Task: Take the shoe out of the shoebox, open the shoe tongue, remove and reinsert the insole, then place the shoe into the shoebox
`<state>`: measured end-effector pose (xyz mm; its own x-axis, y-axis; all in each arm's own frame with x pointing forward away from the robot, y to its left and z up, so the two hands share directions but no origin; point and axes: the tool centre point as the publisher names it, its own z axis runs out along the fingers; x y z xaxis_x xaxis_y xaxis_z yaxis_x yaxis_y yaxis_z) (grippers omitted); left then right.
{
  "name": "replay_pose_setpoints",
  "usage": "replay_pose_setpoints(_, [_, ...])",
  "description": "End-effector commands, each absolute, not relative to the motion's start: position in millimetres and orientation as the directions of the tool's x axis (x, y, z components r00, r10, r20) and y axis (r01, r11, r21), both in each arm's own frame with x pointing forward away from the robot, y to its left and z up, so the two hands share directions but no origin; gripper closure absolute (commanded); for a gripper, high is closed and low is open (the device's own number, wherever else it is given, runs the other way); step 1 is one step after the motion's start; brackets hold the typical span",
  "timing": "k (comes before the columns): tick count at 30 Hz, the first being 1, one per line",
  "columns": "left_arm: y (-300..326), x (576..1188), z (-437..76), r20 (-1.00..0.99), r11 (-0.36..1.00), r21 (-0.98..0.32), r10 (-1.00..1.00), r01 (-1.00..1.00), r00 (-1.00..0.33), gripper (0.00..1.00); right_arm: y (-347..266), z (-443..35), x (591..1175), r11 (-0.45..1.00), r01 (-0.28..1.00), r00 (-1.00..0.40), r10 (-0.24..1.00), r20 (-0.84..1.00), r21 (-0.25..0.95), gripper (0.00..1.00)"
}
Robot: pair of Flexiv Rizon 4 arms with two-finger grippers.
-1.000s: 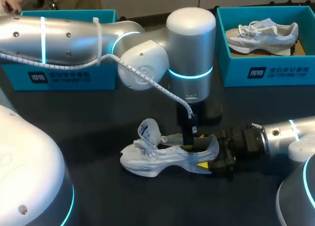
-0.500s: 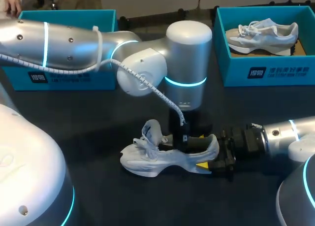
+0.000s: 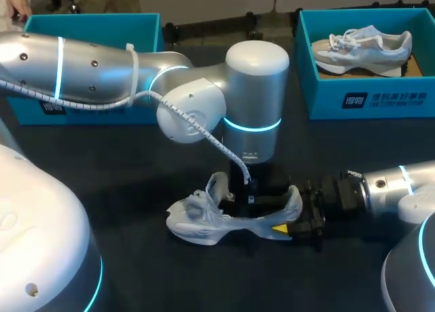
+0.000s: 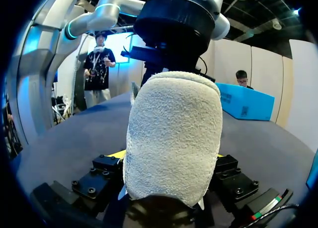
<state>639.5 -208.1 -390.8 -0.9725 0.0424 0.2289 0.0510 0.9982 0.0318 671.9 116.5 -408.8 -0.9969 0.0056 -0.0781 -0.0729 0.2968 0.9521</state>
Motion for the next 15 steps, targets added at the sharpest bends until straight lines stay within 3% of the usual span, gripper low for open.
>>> replay_pose_setpoints(1, [-206.8,635.4,-394.6,0.206,0.999,0.019,0.041,0.046,-0.978,0.66,117.6,-409.2,670.8,0.302,-0.072,-0.997,0.005,-0.077,0.951,1.00])
replay_pose_setpoints(7, [-207.5,639.2,-399.4,0.155,0.999,0.004,0.040,0.041,-0.987,0.62,117.6,-409.2,670.8,0.302,-0.072,-0.997,0.005,-0.077,0.951,1.00])
replay_pose_setpoints(15, [-204.8,644.0,-403.3,0.081,0.999,-0.027,0.030,0.028,-0.996,0.63,117.6,-409.2,670.8,0.302,-0.072,-0.997,0.005,-0.077,0.951,1.00])
